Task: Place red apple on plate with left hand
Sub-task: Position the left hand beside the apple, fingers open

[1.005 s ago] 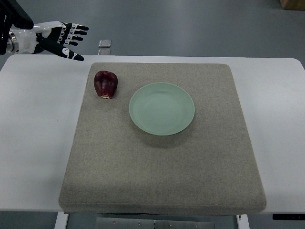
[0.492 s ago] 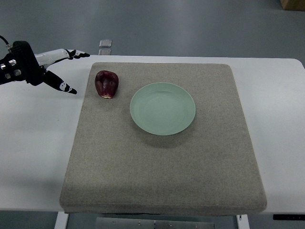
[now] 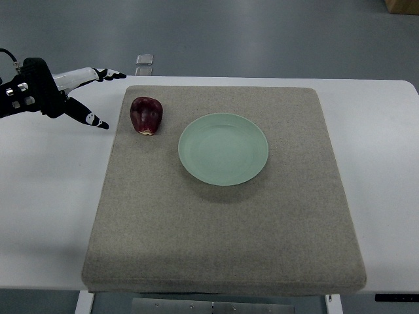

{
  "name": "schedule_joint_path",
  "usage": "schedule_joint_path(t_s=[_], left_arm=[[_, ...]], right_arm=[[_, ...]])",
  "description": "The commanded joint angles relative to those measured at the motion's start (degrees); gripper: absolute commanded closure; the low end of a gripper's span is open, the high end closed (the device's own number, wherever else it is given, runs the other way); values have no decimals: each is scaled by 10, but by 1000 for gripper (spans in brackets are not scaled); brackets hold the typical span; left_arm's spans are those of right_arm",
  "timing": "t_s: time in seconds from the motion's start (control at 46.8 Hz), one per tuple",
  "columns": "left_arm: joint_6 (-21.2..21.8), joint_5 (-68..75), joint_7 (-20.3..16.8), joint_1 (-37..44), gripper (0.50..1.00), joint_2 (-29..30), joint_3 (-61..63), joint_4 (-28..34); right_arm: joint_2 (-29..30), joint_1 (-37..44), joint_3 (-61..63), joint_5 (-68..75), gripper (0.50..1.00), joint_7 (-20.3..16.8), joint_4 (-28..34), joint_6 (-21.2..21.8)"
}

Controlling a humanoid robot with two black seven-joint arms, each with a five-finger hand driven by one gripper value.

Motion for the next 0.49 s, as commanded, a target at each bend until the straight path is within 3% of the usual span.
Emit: schedule_joint_path(t_s=[0.0, 0.47], left_arm=[[0, 0, 0, -3, 508, -1, 10, 0], [0, 1, 0, -22, 510, -2, 21, 2]], right_arm=[[0, 0, 0, 0, 572, 0, 0, 0], [0, 0, 0, 0, 572, 0, 0, 0]])
